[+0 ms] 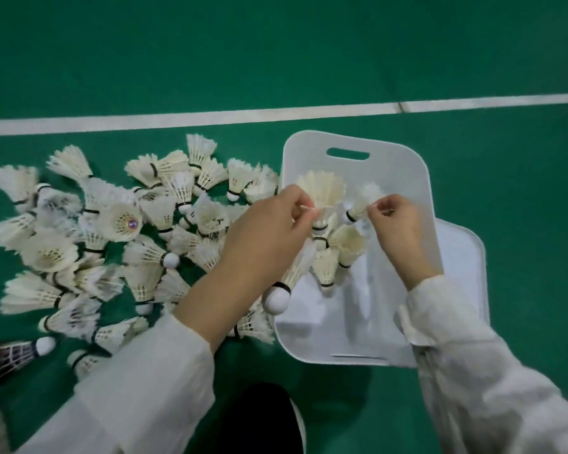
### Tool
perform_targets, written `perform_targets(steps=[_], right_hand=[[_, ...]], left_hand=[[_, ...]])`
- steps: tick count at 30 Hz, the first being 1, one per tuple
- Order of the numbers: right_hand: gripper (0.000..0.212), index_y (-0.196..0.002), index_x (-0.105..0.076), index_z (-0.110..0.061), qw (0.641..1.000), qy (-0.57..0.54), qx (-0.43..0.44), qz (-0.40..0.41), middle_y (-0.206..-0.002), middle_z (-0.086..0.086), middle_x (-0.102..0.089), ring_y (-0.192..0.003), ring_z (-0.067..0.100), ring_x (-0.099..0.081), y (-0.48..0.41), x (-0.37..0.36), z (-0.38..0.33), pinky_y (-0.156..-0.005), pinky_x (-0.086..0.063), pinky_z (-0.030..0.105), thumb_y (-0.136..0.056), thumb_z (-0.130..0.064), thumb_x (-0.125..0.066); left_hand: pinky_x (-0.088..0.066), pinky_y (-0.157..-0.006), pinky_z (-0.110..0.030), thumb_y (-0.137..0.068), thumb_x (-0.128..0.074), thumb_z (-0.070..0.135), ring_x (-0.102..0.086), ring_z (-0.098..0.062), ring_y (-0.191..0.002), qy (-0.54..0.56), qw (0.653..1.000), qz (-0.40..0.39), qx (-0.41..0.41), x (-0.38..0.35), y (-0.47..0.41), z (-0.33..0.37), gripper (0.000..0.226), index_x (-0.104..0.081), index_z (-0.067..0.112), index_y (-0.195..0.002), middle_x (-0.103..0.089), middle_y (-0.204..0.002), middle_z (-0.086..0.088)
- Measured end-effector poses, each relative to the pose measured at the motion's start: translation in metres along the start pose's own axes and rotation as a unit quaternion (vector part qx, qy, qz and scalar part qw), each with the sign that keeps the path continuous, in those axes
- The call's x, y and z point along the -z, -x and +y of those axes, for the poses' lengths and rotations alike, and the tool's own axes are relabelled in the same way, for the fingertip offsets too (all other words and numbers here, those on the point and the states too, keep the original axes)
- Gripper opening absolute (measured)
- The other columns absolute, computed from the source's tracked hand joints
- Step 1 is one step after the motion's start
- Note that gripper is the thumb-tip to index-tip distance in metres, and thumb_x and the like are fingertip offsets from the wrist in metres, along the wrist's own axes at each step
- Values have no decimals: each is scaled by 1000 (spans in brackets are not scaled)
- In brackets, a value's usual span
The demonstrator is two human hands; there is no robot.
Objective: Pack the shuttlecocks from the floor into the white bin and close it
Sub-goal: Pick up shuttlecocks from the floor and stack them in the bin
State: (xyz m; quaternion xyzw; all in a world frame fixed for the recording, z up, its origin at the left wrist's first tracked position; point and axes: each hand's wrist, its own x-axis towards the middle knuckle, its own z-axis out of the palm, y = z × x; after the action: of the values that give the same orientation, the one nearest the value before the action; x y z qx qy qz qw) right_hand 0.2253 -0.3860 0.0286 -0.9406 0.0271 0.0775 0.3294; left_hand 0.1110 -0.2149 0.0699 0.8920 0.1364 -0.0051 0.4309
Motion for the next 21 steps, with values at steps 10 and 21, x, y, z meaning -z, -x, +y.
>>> perform_targets(steps=[10,21], right_hand=[[46,-133,-43,-28,986,38,98,-132,-118,1,-60,-92,21,-62,0,-2,-12,-73,-48,20,-90,-18,-55],[10,-92,-62,-24,974,76,171,-127,-92,-6,-61,-76,15,-57,30,4,-16,-70,-42,29,-87,-31,-60]], left_hand=[[-41,-58,-27,-93,-48,39,-39,1,-51,7,1000,-12,18,-14,-4,-15,20,-56,24,-103,-63,-98,11],[-38,-59,-23,-93,-39,44,-48,0,-61,58,998,36,-5,-9,5,-10,30,-43,29,-119,-55,-95,14]])
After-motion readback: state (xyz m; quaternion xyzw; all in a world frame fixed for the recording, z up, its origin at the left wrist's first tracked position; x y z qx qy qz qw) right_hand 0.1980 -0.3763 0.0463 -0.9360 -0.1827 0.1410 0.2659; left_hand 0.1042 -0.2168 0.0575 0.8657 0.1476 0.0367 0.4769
